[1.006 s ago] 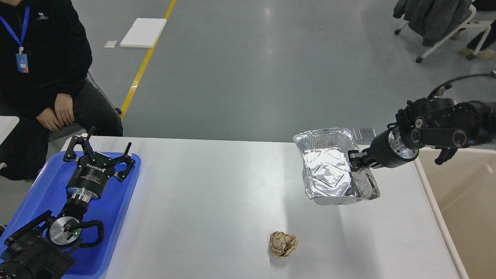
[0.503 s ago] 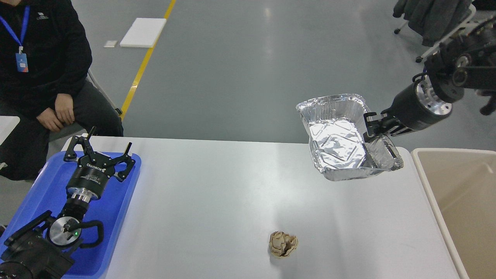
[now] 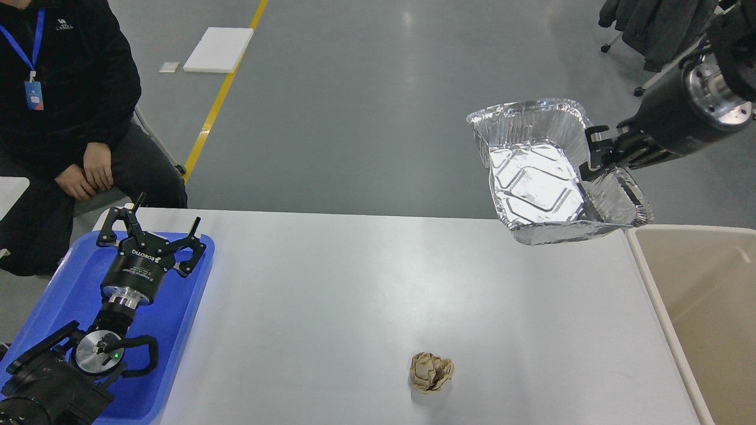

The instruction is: Tidy desktop

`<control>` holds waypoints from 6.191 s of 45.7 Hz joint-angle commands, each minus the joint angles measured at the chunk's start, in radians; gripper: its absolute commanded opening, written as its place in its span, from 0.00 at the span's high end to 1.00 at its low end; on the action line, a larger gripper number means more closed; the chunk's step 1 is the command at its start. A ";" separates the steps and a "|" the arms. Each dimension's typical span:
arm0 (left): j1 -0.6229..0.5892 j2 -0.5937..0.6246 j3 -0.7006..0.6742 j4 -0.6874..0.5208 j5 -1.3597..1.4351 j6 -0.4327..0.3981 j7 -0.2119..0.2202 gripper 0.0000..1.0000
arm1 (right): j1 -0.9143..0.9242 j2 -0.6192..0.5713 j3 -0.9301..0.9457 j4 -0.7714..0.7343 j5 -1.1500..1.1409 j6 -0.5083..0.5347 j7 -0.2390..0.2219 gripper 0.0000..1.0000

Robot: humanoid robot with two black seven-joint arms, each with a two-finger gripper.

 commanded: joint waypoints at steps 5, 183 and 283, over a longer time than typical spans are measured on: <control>0.000 0.000 0.000 0.000 0.000 0.000 0.000 0.01 | 0.053 -0.019 -0.033 0.027 -0.002 0.008 -0.001 1.00; 0.002 0.002 0.000 0.000 0.000 0.000 0.000 0.01 | -1.644 -0.179 0.809 -1.155 -0.076 -0.580 -0.013 0.23; 0.000 0.000 0.000 0.000 0.000 0.000 0.000 0.01 | -0.191 0.063 0.159 -0.036 0.059 0.135 -0.231 0.00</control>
